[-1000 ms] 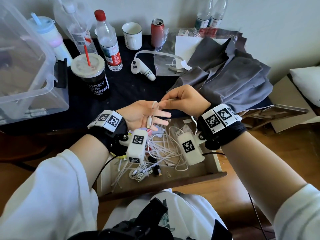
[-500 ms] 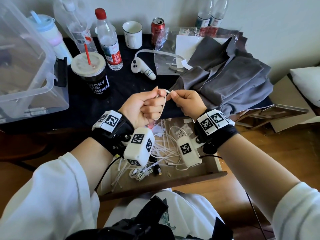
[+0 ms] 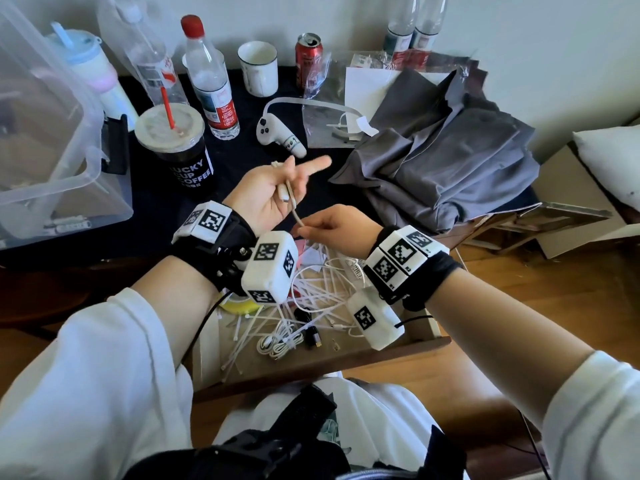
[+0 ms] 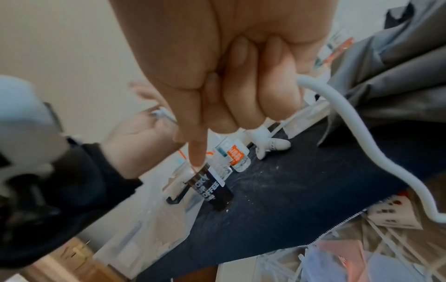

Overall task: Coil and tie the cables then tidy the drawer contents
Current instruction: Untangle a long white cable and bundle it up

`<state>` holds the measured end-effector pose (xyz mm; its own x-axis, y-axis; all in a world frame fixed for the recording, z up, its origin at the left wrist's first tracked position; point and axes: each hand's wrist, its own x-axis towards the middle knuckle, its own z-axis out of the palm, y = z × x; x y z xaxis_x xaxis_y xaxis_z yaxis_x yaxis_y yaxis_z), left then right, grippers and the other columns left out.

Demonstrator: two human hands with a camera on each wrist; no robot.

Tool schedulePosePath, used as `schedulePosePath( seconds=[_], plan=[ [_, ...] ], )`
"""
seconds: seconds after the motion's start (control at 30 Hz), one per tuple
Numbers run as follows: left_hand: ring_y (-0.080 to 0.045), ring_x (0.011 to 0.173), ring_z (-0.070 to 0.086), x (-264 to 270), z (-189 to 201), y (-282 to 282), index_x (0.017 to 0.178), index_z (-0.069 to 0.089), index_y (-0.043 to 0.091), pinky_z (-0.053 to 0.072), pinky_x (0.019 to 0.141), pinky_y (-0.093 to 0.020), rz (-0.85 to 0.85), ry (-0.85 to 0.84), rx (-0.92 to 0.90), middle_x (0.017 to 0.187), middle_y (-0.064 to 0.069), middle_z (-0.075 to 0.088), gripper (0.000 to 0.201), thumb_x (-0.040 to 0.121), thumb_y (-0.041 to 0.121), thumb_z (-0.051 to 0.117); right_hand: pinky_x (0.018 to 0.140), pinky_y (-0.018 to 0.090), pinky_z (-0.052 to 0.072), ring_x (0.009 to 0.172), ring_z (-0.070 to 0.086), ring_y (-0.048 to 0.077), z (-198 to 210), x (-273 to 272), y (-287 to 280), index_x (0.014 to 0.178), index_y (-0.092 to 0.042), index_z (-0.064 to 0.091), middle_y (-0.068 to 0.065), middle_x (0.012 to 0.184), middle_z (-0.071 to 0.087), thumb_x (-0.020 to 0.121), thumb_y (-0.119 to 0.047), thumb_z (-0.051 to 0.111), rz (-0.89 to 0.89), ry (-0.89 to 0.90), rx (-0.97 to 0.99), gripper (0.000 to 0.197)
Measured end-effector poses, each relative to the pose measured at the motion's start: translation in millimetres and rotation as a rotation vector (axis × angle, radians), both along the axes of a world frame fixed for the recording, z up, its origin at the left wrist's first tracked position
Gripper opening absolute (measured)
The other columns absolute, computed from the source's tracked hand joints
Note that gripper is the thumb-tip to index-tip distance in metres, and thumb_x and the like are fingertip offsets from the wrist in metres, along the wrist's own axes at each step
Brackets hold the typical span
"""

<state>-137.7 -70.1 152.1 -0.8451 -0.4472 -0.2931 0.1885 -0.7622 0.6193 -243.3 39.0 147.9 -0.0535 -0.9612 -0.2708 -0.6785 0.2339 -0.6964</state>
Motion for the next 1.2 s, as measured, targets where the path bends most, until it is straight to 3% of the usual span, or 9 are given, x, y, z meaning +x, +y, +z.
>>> schedulePosePath(
  seconds=[0.13,0.37,0.47,0.57,0.7,0.8,0.9,1.03,1.2],
  plan=[
    [-0.026,0.097,0.069,4.1,-10.1,6.3,0.094,0.052,-0.005,0.057,0.068,-0.030,-0.053,-0.171,-0.235,0.107,-0.018,0.069,0.024,0.101,0.005,0.031,0.057,0.015,0.033,0.053,0.043,0.006,1.6,2.4,-0.8,0.092,-0.003,0.070,-0.006,0.056,0.044,0.093,-0.030,0.055,0.069,0.125,0.001,0.032],
    [-0.009,0.047,0.061,6.2,-9.4,12.3,0.072,0.039,0.008,0.050,0.045,-0.020,-0.274,-0.367,-0.360,0.054,-0.001,0.061,0.023,0.092,-0.002,0.045,0.061,0.022,0.037,0.056,0.049,0.005,12.7,-6.4,2.1,0.092,-0.017,0.076,-0.002,0.064,0.062,0.083,-0.032,0.069,0.094,0.187,-0.079,0.019],
    [-0.020,0.061,0.069,6.5,-7.0,16.3,0.091,0.049,0.000,0.059,0.057,-0.031,-0.399,-0.347,-0.314,0.071,-0.012,0.060,0.008,0.094,0.002,0.041,0.066,0.019,0.042,0.063,0.056,0.004,17.1,-12.2,4.7,0.089,-0.018,0.077,0.000,0.078,0.071,0.079,-0.024,0.073,0.045,0.129,-0.168,0.012],
    [-0.026,0.073,0.072,9.0,-6.4,21.8,0.100,0.054,-0.003,0.059,0.067,-0.035,-0.475,-0.324,-0.230,0.087,-0.019,0.070,0.027,0.099,0.014,0.033,0.072,0.017,0.047,0.072,0.062,-0.001,19.1,-19.6,6.8,0.084,-0.015,0.077,-0.002,0.079,0.073,0.075,-0.018,0.076,-0.059,0.004,-0.265,0.010],
    [-0.006,0.035,0.051,8.7,-8.5,27.6,0.113,0.054,0.002,0.039,0.036,-0.015,-0.519,-0.360,-0.340,0.053,-0.006,0.062,0.051,0.101,0.037,0.020,0.067,0.008,0.043,0.063,0.058,-0.010,18.3,-32.0,8.9,0.079,-0.014,0.074,-0.016,0.068,0.063,0.075,-0.018,0.076,-0.124,-0.036,-0.355,0.006],
    [0.000,0.026,0.021,9.1,-10.3,25.4,0.091,0.067,0.011,0.021,0.032,-0.013,-0.558,-0.269,-0.308,0.031,0.007,0.033,0.067,0.093,0.053,0.015,0.069,0.018,0.047,0.062,0.057,-0.004,16.0,-47.0,9.0,0.072,-0.022,0.069,-0.015,0.066,0.064,0.076,-0.014,0.075,-0.250,-0.137,-0.427,0.010],
    [-0.003,0.030,0.020,14.4,-8.4,18.8,0.077,0.069,0.018,0.028,0.034,-0.014,-0.627,0.014,-0.199,0.034,0.012,0.031,0.040,0.087,0.050,0.047,0.069,0.014,0.046,0.063,0.058,-0.007,10.5,-61.5,10.1,0.073,-0.027,0.067,-0.020,0.062,0.066,0.080,-0.014,0.071,-0.378,-0.255,-0.492,0.015],
    [-0.007,0.035,0.021,9.8,-1.5,9.7,0.091,0.066,0.017,0.029,0.040,-0.016,-0.553,0.274,-0.114,0.040,0.008,0.031,0.015,0.089,0.030,0.057,0.067,0.012,0.038,0.057,0.050,-0.010,0.5,-53.4,9.3,0.091,-0.022,0.069,-0.028,0.056,0.060,0.092,-0.014,0.056,-0.310,-0.183,-0.390,0.014],
    [-0.005,0.040,0.045,-8.9,4.9,13.2,0.134,0.033,-0.003,0.050,0.059,-0.020,-0.245,0.351,0.077,0.050,0.004,0.052,0.052,0.089,0.021,0.048,0.054,0.009,0.033,0.044,0.045,-0.007,-4.9,-28.3,8.8,0.116,-0.003,0.063,-0.025,0.041,0.048,0.096,-0.011,0.050,-0.262,-0.199,-0.222,0.025]
  ],
)
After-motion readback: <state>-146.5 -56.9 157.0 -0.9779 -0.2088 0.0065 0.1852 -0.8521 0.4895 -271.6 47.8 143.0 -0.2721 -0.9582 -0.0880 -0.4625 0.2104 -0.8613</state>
